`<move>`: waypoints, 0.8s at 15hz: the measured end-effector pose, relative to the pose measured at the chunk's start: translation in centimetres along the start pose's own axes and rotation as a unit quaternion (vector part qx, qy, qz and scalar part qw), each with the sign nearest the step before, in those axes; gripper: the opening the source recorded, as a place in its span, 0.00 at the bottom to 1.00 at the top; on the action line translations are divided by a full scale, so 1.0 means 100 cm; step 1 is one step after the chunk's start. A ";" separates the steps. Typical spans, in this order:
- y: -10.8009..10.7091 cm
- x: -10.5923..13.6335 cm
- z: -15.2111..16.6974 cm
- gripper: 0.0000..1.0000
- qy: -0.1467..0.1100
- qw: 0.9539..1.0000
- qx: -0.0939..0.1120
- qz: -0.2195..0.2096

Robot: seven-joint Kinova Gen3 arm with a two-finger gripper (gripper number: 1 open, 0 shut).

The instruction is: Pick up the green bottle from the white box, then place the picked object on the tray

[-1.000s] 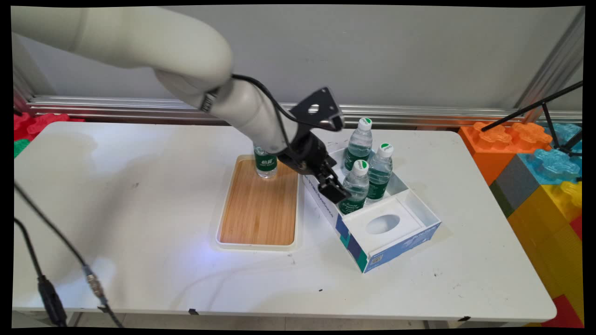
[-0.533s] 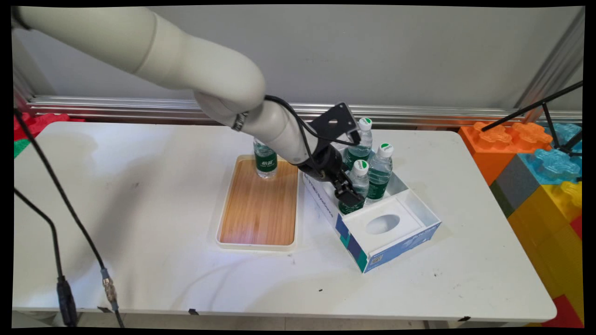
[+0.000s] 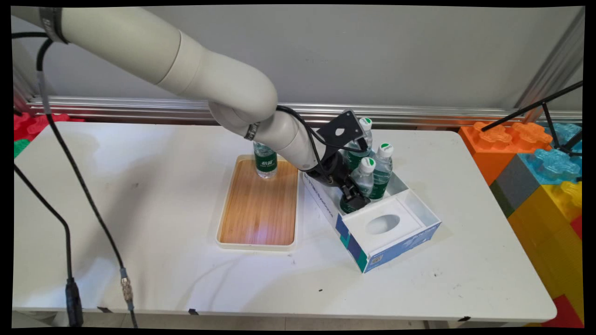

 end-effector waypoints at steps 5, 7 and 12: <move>0.001 0.001 -0.011 0.00 0.003 1.000 0.002 -0.011; 0.002 0.002 -0.021 0.00 0.004 1.000 0.003 -0.016; 0.002 0.012 -0.059 0.00 0.013 0.999 0.003 -0.033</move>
